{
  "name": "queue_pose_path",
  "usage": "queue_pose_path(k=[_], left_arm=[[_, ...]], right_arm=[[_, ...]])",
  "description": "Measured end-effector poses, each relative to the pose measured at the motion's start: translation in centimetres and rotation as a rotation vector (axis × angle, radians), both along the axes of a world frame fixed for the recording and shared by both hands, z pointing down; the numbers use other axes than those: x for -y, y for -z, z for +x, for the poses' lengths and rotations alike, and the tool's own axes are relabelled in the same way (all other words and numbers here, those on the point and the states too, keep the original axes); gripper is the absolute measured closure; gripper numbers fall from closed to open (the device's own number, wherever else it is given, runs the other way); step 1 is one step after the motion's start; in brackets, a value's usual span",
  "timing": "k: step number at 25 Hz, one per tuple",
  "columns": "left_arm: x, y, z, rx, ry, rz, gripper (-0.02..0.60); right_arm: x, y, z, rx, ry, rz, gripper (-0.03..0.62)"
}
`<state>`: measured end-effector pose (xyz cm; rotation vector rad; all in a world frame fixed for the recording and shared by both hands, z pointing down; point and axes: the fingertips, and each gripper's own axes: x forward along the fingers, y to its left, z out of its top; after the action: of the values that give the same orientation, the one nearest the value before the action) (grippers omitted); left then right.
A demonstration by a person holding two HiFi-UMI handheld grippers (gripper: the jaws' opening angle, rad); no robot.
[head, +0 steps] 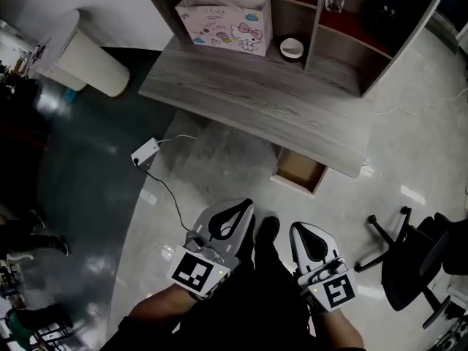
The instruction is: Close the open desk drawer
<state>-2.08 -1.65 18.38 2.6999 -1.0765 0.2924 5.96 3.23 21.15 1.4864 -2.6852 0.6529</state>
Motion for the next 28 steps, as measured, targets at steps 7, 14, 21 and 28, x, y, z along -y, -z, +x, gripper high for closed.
queue_pose_path(k=[7,14,21,28], left_arm=[[3.5,-5.4,-0.5,-0.022,-0.019,-0.067,0.574],[6.9,-13.5,-2.1,0.004,0.003,-0.147,0.574],[9.4,-23.3,-2.2,0.011,-0.002,-0.214,0.574],[9.4,-31.6,-1.6,0.031,-0.038,-0.257,0.574]], right_arm=[[2.8,-4.3,-1.6,-0.055,-0.001,-0.061,0.583],[6.3,-12.5,-2.2,-0.179,0.023,-0.130,0.583],[8.6,-23.7,-2.1,-0.336,0.077,-0.193,0.535],[8.9,-32.3,-0.4,-0.628,0.155,-0.261,0.494]])
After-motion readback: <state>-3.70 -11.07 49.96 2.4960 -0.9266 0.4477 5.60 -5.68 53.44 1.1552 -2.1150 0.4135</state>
